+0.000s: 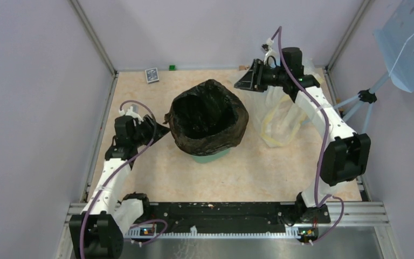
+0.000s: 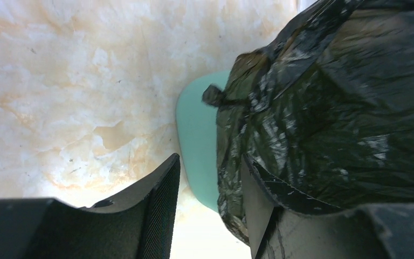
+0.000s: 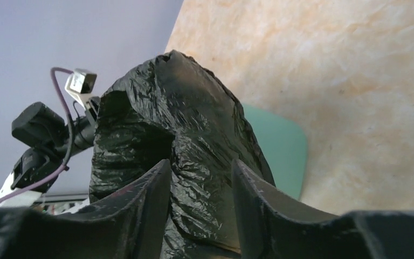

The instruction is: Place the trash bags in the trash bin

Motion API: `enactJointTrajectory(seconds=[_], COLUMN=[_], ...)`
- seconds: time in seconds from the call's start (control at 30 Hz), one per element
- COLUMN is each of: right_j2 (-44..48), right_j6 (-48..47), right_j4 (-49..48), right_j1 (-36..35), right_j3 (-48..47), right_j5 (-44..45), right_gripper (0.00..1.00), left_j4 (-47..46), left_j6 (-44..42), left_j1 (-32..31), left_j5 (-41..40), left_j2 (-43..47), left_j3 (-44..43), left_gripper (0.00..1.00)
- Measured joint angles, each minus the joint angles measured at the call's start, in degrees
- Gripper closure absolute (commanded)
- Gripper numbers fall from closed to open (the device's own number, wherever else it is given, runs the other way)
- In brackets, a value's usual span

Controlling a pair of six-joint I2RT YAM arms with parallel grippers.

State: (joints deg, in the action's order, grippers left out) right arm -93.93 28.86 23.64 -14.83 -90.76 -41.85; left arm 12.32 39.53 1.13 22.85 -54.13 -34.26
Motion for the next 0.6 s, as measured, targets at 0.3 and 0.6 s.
enactJointTrajectory(seconds=[0.3, 0.6], right_j2=[-0.09, -0.09], right_j6=[5.29, 8.44], right_j4=[-9.68, -15.82], right_j1=[0.07, 0.07], right_j3=[9.94, 18.18], right_j5=[-6.56, -10.67], right_gripper=[0.58, 1.00], left_j4=[-0.92, -10.05], left_j6=[0.09, 4.26], left_j1=[0.61, 0.66], left_j5=[1.01, 8.17], left_j2=[-3.54, -12.57], left_j3=[-6.21, -6.12], left_gripper=[0.43, 0.56])
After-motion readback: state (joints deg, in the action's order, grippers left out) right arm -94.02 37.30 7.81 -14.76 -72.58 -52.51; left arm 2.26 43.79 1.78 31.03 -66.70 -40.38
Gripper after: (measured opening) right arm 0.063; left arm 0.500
